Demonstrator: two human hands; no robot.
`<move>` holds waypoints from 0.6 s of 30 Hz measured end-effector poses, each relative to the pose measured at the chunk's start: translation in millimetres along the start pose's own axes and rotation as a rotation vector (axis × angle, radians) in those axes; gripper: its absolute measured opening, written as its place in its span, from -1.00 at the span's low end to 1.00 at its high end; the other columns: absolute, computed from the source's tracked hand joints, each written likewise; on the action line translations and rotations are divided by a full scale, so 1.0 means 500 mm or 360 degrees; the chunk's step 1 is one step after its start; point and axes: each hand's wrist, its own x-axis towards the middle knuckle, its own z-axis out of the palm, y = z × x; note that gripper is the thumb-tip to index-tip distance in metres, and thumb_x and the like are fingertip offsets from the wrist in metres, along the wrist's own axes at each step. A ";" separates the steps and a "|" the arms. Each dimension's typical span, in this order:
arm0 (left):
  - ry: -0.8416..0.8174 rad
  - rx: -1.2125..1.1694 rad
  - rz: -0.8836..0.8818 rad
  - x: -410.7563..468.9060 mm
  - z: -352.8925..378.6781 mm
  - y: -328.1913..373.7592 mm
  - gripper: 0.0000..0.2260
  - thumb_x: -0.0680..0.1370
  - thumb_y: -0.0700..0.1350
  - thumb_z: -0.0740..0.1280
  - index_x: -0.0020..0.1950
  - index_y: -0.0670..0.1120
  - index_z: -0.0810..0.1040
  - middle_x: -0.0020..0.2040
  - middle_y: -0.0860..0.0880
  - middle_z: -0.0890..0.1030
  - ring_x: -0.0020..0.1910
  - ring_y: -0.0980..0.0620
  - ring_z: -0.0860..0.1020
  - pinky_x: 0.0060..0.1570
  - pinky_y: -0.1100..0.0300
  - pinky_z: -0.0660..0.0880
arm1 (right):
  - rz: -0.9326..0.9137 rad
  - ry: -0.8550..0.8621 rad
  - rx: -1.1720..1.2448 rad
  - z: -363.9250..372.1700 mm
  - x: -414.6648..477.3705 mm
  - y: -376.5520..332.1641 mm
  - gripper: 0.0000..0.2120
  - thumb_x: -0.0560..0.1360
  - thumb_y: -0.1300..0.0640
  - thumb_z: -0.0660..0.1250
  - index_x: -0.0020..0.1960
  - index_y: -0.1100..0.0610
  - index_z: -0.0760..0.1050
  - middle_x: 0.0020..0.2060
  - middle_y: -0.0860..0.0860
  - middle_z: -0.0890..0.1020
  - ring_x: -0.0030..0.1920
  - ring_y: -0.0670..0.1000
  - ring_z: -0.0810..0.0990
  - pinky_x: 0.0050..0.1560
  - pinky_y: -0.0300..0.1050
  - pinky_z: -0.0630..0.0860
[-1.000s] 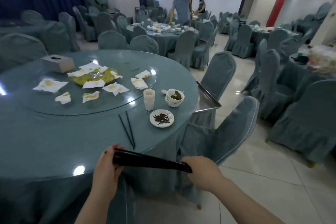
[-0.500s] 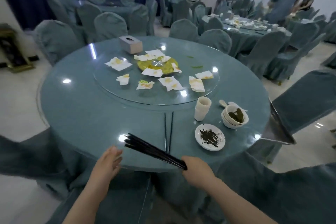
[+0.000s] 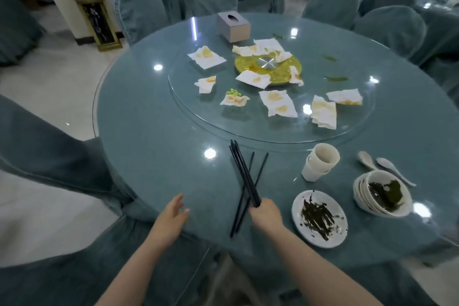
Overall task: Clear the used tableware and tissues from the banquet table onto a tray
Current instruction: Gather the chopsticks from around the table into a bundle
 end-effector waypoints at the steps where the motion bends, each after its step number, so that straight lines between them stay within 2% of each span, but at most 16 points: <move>1: -0.0029 0.0100 0.0021 0.008 0.013 -0.001 -0.50 0.61 -0.18 0.24 0.53 -0.16 0.16 0.49 -0.15 0.29 0.45 -0.05 0.29 0.36 0.15 0.23 | 0.0020 -0.0003 0.0027 -0.002 0.010 0.003 -0.89 0.50 0.18 0.21 -0.21 0.11 0.38 -0.22 0.06 0.53 -0.15 0.13 0.50 -0.20 -0.14 0.35; 3: -0.0107 0.0418 0.0058 0.016 0.034 -0.010 -0.43 0.62 -0.10 0.24 0.56 -0.10 0.07 0.55 -0.07 0.16 0.53 -0.03 0.13 0.43 0.13 0.13 | 0.0048 0.0014 0.0075 -0.006 0.021 0.009 -0.92 0.51 0.18 0.21 -0.07 0.18 0.44 -0.14 0.10 0.54 -0.03 0.17 0.54 -0.15 -0.13 0.37; 5: -0.0215 0.0774 0.0009 0.018 0.052 -0.026 -0.37 0.62 -0.01 0.23 0.58 -0.06 -0.05 0.59 -0.06 -0.04 0.56 -0.06 -0.07 0.48 0.05 0.02 | 0.0075 0.0035 0.0102 -0.008 0.028 0.016 -0.83 0.51 0.19 0.20 0.06 0.24 0.44 -0.05 0.14 0.56 0.05 0.20 0.55 -0.12 -0.12 0.37; 8: -0.0293 0.1149 0.0016 0.015 0.067 -0.045 -0.29 0.59 0.08 0.24 0.58 -0.04 -0.13 0.57 -0.05 -0.22 0.55 -0.08 -0.20 0.48 -0.09 -0.04 | 0.0117 0.0053 0.0154 -0.005 0.029 0.021 -0.78 0.50 0.22 0.21 0.13 0.25 0.38 0.01 0.16 0.56 -0.01 0.18 0.53 -0.14 -0.13 0.36; 10: -0.0325 0.1148 0.0012 0.019 0.063 -0.046 -0.28 0.59 0.10 0.24 0.58 -0.04 -0.13 0.57 -0.05 -0.24 0.55 -0.07 -0.20 0.49 -0.08 -0.03 | 0.0135 0.0066 0.0201 0.002 0.026 0.019 -0.78 0.50 0.24 0.21 0.13 0.24 0.32 0.03 0.18 0.56 -0.07 0.16 0.50 -0.13 -0.11 0.38; 14: -0.0378 0.1115 0.0039 0.028 0.044 -0.045 -0.30 0.59 0.08 0.25 0.58 -0.05 -0.09 0.58 -0.05 -0.21 0.55 -0.04 -0.18 0.47 0.08 -0.05 | 0.0122 0.0129 0.0256 0.027 0.013 0.007 -0.65 0.51 0.24 0.26 0.25 0.27 0.28 0.17 0.20 0.47 0.06 0.18 0.50 0.02 -0.08 0.43; 17: -0.0379 0.1117 0.0083 0.027 0.039 -0.050 -0.30 0.59 0.06 0.26 0.58 -0.05 -0.07 0.58 -0.04 -0.19 0.55 -0.02 -0.17 0.47 0.12 -0.06 | 0.0102 0.0161 0.0226 0.041 0.000 -0.001 -0.61 0.53 0.20 0.28 0.29 0.27 0.27 0.23 0.17 0.35 -0.06 0.10 0.43 -0.03 -0.13 0.38; 18: -0.0385 0.1124 0.0096 0.025 0.038 -0.051 -0.30 0.59 0.06 0.26 0.58 -0.06 -0.08 0.58 -0.05 -0.19 0.55 -0.02 -0.17 0.47 0.12 -0.06 | 0.0094 0.0171 0.0214 0.045 -0.002 -0.002 -0.60 0.53 0.18 0.29 0.30 0.27 0.28 0.24 0.17 0.33 -0.03 0.12 0.45 0.00 -0.11 0.39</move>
